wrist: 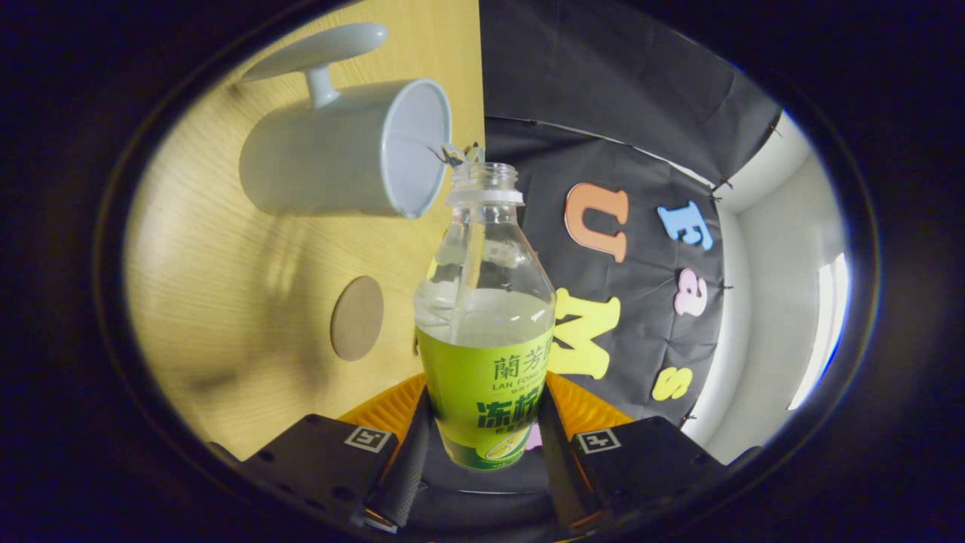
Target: Take the bottle from table, then pour the juice into the cup, finally place the bottle on the coaster
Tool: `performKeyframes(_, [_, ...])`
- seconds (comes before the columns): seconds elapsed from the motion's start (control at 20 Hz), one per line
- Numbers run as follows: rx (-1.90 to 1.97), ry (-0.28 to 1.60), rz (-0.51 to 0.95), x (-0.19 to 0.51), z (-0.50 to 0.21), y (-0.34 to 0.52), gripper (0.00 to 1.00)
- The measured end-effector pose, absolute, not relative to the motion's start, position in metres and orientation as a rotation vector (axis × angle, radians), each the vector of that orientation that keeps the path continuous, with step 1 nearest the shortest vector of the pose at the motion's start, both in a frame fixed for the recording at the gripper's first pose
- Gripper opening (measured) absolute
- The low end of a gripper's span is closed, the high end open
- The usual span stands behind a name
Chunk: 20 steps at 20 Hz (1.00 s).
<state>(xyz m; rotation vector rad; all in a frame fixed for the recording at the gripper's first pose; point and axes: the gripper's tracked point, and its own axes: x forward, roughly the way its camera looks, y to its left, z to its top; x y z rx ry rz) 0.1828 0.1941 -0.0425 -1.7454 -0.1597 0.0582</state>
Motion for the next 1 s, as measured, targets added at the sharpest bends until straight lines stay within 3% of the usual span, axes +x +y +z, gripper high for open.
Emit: performKeyframes(1.0, [-1.838,-0.204,0.011,0.180,-0.016,0.195,0.74])
